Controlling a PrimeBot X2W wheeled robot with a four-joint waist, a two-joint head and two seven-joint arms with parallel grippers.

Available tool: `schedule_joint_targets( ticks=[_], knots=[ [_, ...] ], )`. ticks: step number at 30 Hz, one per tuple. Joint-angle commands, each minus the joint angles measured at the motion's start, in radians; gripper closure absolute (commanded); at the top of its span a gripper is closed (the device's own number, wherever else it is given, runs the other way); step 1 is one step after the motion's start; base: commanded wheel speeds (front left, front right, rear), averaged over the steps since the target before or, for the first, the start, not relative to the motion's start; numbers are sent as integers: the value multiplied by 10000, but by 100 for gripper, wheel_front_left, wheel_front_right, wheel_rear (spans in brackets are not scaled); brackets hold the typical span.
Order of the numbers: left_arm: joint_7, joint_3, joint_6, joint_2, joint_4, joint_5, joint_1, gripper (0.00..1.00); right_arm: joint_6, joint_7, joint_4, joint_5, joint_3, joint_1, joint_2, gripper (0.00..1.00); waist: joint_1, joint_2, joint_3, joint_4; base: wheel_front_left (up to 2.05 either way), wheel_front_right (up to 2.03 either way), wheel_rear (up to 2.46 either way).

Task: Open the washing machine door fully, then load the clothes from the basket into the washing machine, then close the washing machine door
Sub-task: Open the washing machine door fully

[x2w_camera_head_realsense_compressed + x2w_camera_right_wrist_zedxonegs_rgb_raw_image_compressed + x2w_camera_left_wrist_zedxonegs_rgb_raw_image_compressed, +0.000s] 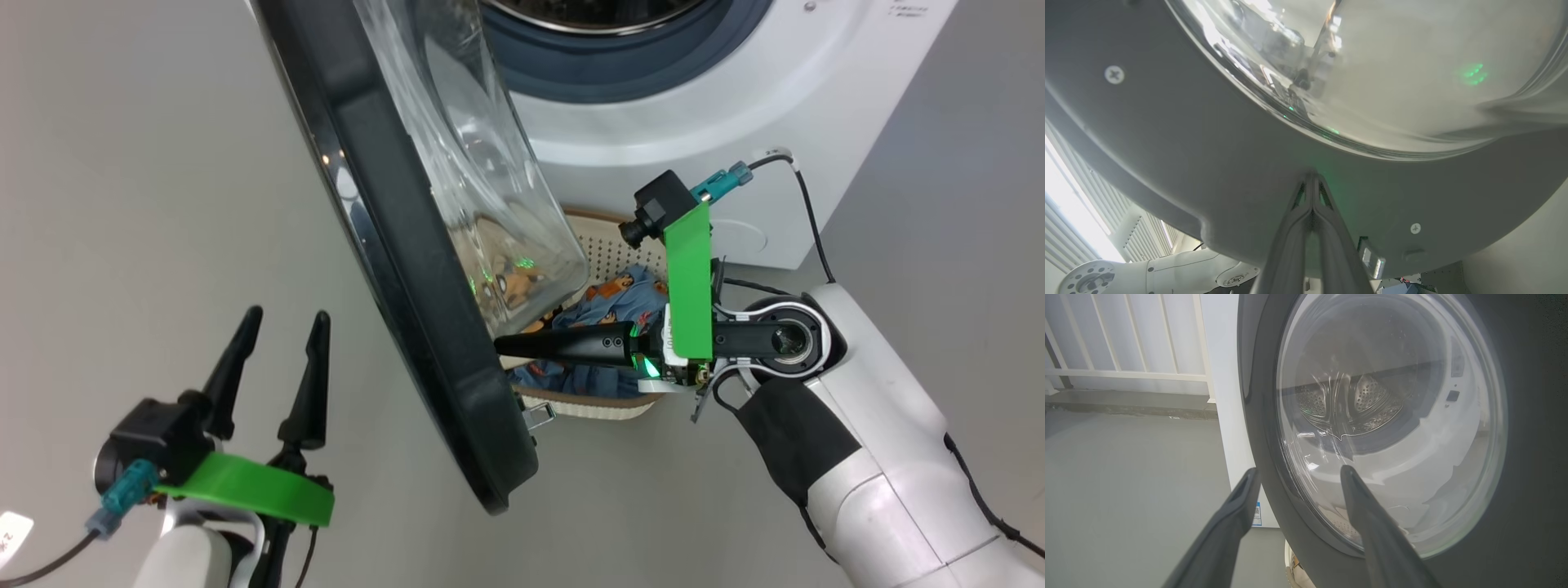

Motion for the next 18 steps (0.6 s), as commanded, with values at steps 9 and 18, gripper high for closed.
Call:
schedule_joint_targets(
  ticks=[9,18],
  knots=[
    [-63,295,-15,507,-247,149,434,0,17,-366,-614,318,-233,967,182,100,0,0,-808,-541,0,0,0],
    [-63,367,-15,694,-267,172,843,0,17,-738,-1191,596,-481,1906,37,100,0,0,-1246,-986,0,0,0]
  ],
)
